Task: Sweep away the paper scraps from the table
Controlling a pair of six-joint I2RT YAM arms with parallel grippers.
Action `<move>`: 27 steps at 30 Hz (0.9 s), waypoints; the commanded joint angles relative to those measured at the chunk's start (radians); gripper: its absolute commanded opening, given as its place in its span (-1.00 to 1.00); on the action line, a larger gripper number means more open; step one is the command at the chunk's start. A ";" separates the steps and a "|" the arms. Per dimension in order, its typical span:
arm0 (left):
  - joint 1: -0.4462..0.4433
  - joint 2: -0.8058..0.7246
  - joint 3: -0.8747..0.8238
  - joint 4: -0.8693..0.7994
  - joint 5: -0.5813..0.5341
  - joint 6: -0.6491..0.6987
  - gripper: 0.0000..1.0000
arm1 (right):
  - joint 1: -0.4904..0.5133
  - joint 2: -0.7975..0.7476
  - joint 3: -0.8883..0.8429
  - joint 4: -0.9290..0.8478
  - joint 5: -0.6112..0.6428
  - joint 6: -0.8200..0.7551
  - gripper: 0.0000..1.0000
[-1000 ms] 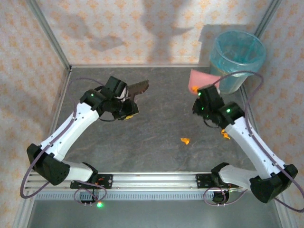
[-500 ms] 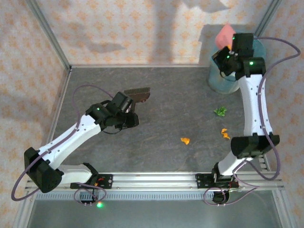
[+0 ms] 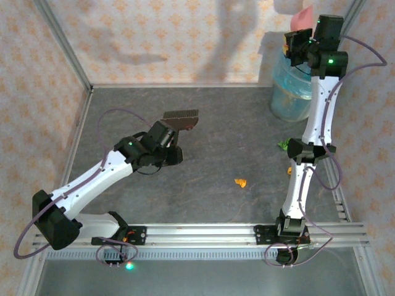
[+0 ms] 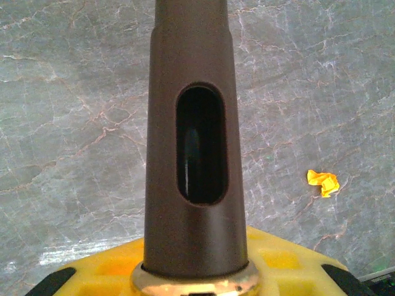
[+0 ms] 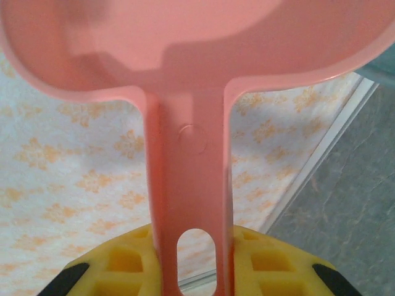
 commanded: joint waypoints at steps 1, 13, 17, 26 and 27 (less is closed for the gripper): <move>-0.012 0.004 -0.008 0.048 -0.051 0.029 -1.00 | -0.039 0.044 0.073 -0.026 -0.061 0.148 -1.00; -0.018 0.036 0.009 0.048 -0.061 0.039 -1.00 | -0.063 0.044 0.078 0.010 -0.105 0.236 -1.00; -0.027 0.042 0.012 0.053 -0.076 0.045 -1.00 | -0.071 0.044 0.078 0.027 -0.125 0.254 -1.00; -0.114 0.051 0.014 0.133 -0.192 0.128 -1.00 | -0.075 -0.022 0.078 0.012 -0.133 0.145 -1.00; -0.130 0.055 0.012 0.153 -0.215 0.143 -1.00 | -0.076 -0.038 0.078 -0.027 -0.130 0.099 -1.00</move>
